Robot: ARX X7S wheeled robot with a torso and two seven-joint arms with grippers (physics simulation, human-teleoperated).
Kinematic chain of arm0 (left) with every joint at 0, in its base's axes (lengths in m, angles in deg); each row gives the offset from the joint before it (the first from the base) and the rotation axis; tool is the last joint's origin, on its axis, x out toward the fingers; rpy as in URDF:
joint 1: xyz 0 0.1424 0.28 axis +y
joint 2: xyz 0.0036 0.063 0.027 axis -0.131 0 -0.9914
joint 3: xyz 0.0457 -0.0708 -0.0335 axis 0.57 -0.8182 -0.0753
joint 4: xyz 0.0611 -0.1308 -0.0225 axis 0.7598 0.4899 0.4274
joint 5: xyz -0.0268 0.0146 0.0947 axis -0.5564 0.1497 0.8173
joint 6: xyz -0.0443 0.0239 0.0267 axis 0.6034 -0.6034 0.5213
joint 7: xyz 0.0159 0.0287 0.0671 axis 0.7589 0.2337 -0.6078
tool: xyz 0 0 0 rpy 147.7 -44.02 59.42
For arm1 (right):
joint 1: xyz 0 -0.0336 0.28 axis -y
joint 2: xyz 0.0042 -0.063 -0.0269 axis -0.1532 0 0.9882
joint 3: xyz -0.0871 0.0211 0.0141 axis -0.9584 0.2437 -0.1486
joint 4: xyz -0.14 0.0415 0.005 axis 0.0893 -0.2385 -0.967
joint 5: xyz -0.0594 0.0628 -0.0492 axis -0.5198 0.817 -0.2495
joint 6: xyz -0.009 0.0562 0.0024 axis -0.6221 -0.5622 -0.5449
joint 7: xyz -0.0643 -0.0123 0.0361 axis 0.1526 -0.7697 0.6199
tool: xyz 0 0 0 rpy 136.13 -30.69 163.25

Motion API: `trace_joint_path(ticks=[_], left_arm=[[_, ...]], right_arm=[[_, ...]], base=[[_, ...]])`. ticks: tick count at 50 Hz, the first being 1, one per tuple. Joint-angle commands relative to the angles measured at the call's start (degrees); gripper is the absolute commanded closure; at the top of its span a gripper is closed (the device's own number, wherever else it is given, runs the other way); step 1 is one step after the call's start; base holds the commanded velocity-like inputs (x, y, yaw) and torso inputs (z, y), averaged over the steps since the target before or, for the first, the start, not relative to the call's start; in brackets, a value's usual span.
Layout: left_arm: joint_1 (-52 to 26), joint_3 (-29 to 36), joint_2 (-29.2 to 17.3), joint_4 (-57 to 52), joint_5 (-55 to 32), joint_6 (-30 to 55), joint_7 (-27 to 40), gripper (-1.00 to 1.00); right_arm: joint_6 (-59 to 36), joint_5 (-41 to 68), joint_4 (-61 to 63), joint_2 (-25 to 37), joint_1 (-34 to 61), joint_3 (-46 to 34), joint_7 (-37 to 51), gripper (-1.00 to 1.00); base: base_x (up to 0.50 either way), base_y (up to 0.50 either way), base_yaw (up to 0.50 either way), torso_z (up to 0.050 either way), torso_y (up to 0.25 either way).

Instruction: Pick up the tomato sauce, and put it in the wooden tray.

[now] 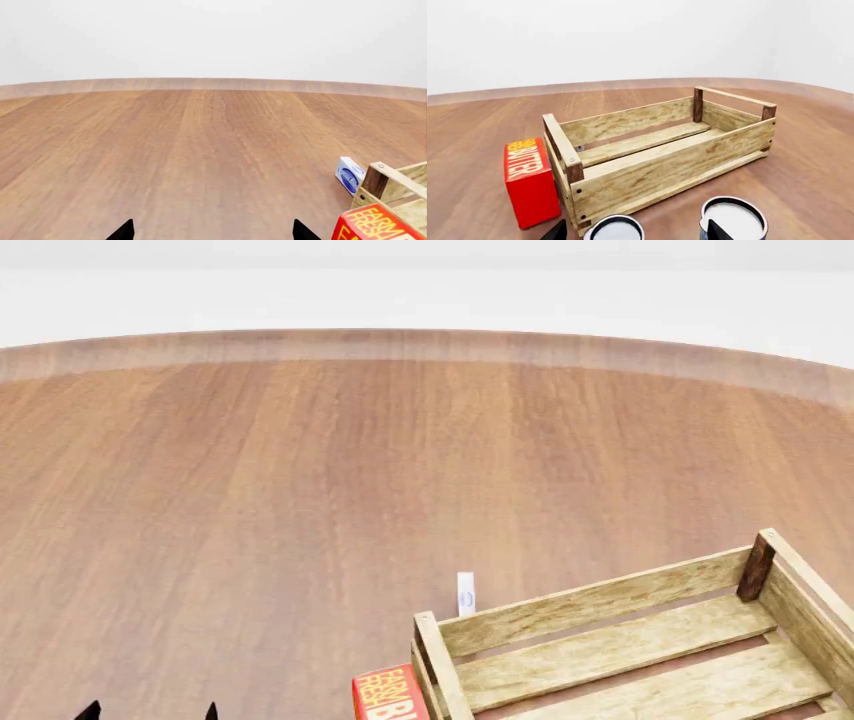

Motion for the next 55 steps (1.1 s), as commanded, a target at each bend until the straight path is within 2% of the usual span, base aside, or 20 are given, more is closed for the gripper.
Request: trace_joint_path(ticks=[1, 12, 38, 55], left_arm=[[0.2, 0.4, -0.1, 0.3, 0.2, -2.2, -0.3, -1.00], [-0.1, 0.7, -0.4, 0.7, -0.1, -2.4, -0.1, -1.00], [0.0, 1.6, -1.1, 0.7, -0.7, -2.9, 0.7, -1.00], [-0.2, 2.1, -1.4, 0.9, -1.0, -2.9, 1.2, -1.00]], right_arm=[[-0.5, 3.0, -3.6, -1.3, 2.2, -1.0, -2.1, -1.00], [-3.2, 3.0, -3.9, -1.4, 3.1, -1.8, -2.8, -1.00], [-5.3, 10.5, -10.1, -3.0, 7.8, -3.2, -7.7, -1.00], [-9.1, 10.7, -7.3, -2.2, 9.5, -2.9, -7.3, -1.00]], base=[[0.00, 0.00, 0.00, 0.000, 0.000], [0.00, 0.00, 0.00, 0.000, 0.000], [0.00, 0.00, 0.00, 0.000, 0.000], [0.00, 0.00, 0.00, 0.000, 0.000]])
